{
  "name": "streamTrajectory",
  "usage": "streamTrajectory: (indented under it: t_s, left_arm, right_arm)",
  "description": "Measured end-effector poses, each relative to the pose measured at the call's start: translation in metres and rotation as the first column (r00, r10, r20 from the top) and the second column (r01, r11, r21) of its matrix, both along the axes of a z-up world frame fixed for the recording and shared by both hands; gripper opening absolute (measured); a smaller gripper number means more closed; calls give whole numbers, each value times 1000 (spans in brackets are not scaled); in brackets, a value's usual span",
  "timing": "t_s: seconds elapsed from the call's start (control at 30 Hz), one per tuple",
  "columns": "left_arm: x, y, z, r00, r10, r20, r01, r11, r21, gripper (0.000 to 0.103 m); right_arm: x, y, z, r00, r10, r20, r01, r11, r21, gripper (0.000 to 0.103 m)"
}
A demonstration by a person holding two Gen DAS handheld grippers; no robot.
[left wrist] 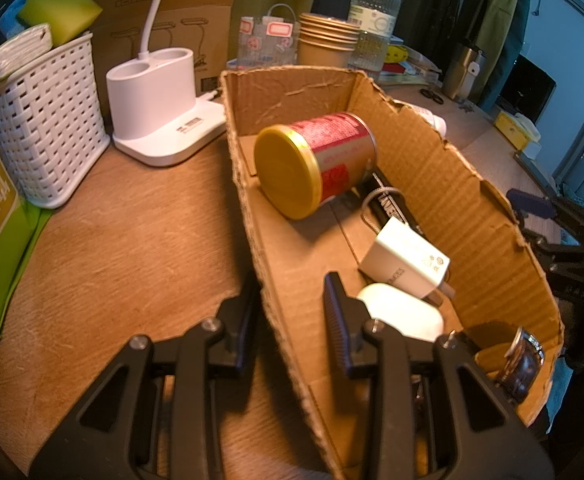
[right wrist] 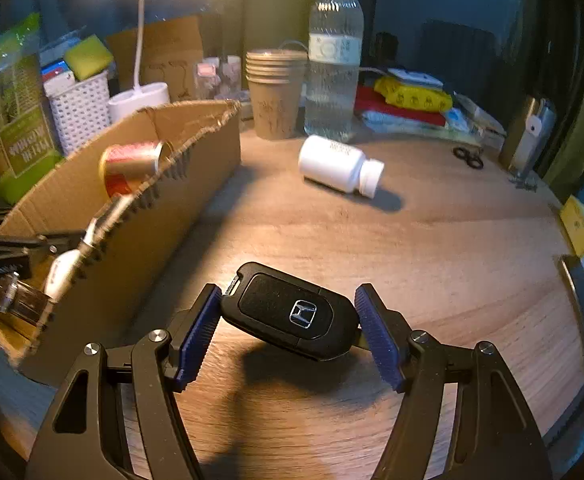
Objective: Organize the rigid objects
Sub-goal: 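Move the right gripper to the black Honda key fob and grasp it, then carry the Honda key fob into the box and release it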
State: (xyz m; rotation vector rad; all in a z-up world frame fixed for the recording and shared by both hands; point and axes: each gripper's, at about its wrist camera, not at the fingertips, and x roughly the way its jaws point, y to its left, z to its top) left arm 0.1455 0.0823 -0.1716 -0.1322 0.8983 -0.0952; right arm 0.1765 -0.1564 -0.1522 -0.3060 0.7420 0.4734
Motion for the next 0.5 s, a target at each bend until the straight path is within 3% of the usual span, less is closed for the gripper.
streamTrajectory:
  t_s: [0.5]
  left_arm:
    - [0, 0, 0, 1000, -3, 1, 3, 1000, -3, 34]
  right_arm:
    - [-23, 38, 52, 987, 104, 120, -108, 994, 33, 72]
